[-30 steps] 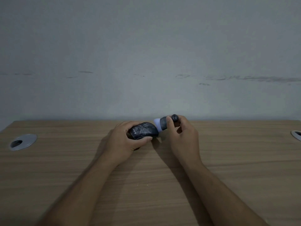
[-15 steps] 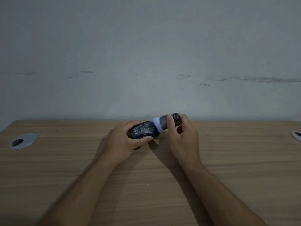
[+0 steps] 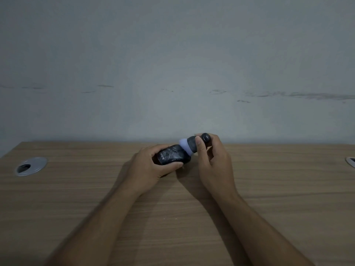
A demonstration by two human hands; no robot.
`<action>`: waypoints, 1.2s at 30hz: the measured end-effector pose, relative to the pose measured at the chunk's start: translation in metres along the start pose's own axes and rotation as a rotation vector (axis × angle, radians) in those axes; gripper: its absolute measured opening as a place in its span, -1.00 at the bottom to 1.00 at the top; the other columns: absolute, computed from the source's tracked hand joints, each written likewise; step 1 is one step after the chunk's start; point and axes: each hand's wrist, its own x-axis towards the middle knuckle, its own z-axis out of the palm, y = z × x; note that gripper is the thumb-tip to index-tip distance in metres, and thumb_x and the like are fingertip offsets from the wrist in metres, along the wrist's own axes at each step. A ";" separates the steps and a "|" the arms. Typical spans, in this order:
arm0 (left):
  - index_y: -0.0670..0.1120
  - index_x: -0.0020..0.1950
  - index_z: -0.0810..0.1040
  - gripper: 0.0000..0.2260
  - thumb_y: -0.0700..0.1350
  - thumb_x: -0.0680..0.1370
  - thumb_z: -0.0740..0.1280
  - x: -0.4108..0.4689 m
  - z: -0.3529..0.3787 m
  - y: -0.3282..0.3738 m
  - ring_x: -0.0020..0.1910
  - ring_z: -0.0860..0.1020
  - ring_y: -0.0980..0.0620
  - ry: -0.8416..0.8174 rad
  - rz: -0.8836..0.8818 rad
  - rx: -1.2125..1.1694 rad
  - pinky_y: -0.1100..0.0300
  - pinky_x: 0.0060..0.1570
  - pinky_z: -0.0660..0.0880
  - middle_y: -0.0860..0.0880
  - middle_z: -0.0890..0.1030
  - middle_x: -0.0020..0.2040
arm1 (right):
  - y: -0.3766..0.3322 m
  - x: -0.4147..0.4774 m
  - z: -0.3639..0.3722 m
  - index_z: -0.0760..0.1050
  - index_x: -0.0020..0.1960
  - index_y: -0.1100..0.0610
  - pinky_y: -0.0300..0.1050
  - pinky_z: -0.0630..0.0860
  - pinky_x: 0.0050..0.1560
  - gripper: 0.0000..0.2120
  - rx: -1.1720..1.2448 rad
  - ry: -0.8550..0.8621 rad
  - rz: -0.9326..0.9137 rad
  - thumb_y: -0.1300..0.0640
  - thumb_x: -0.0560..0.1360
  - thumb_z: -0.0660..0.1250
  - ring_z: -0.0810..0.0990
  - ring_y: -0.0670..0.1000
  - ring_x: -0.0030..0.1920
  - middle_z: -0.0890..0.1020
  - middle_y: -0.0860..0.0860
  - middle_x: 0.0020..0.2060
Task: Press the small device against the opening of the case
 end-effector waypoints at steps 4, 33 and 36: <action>0.18 0.26 0.74 -0.63 0.06 0.47 0.67 0.000 0.000 0.001 -0.01 0.73 0.28 0.011 -0.014 0.011 0.38 -0.04 0.60 0.25 0.79 0.02 | -0.003 -0.002 0.000 0.62 0.14 0.02 -0.25 0.50 -0.17 -0.88 -0.008 -0.003 -0.053 0.03 0.78 0.33 0.63 -0.07 -0.18 0.68 -0.11 -0.15; 0.16 0.31 0.69 -0.57 0.14 0.46 0.60 0.000 -0.003 -0.002 0.10 0.73 0.10 -0.059 -0.059 0.084 -0.10 0.19 0.67 0.14 0.78 0.12 | -0.001 0.001 0.001 0.62 0.00 0.00 -0.37 0.39 -0.26 -0.85 -0.063 0.092 -0.034 -0.02 0.70 0.39 0.58 -0.12 -0.28 0.62 -0.12 -0.30; 0.12 0.32 0.70 -0.59 0.06 0.48 0.64 -0.001 -0.003 -0.001 0.12 0.73 0.08 -0.058 -0.065 0.061 -0.08 0.22 0.67 0.10 0.77 0.14 | 0.000 0.000 0.003 0.67 0.07 0.01 -0.36 0.39 -0.26 -0.88 -0.106 0.046 -0.027 0.00 0.72 0.41 0.57 -0.09 -0.30 0.64 -0.08 -0.30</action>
